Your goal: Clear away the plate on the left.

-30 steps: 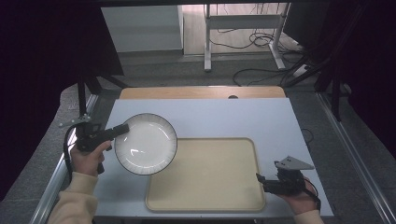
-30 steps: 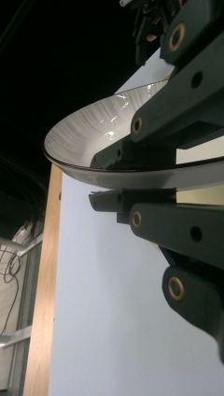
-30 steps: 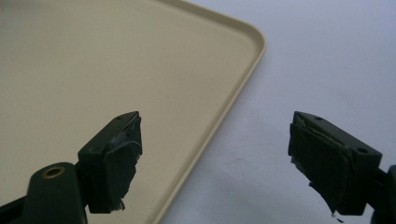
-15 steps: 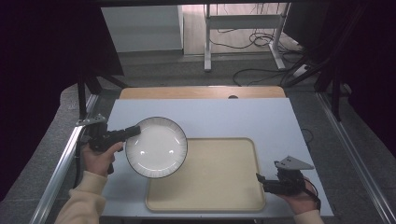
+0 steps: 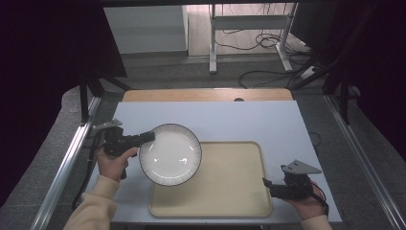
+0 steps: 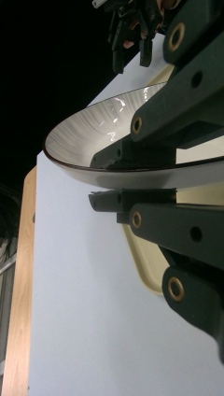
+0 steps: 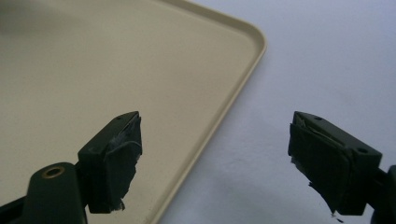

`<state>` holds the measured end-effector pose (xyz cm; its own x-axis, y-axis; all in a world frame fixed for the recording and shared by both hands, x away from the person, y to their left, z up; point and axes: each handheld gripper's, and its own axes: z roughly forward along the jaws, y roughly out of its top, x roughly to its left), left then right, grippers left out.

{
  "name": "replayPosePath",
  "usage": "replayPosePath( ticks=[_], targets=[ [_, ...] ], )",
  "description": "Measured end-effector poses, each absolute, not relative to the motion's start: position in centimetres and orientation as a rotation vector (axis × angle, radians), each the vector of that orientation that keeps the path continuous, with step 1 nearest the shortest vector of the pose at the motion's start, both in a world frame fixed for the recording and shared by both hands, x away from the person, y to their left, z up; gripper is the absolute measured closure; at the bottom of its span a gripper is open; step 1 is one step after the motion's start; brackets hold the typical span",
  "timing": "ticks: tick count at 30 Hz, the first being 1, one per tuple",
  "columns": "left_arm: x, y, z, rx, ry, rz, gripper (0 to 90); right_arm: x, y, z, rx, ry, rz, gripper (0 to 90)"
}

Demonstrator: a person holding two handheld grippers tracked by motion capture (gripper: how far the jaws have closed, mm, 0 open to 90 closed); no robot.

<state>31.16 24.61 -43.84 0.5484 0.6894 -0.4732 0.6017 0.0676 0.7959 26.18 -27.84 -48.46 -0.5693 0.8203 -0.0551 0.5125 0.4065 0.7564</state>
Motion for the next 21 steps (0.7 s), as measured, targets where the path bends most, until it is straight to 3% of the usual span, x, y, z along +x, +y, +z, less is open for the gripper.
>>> replayPosePath(
  ticks=[21],
  targets=[
    [32.6,19.8,-45.1,1.697,1.066,0.015,82.1,26.2,-28.0,-48.5,1.157,2.239,0.992,18.0]
  ],
)
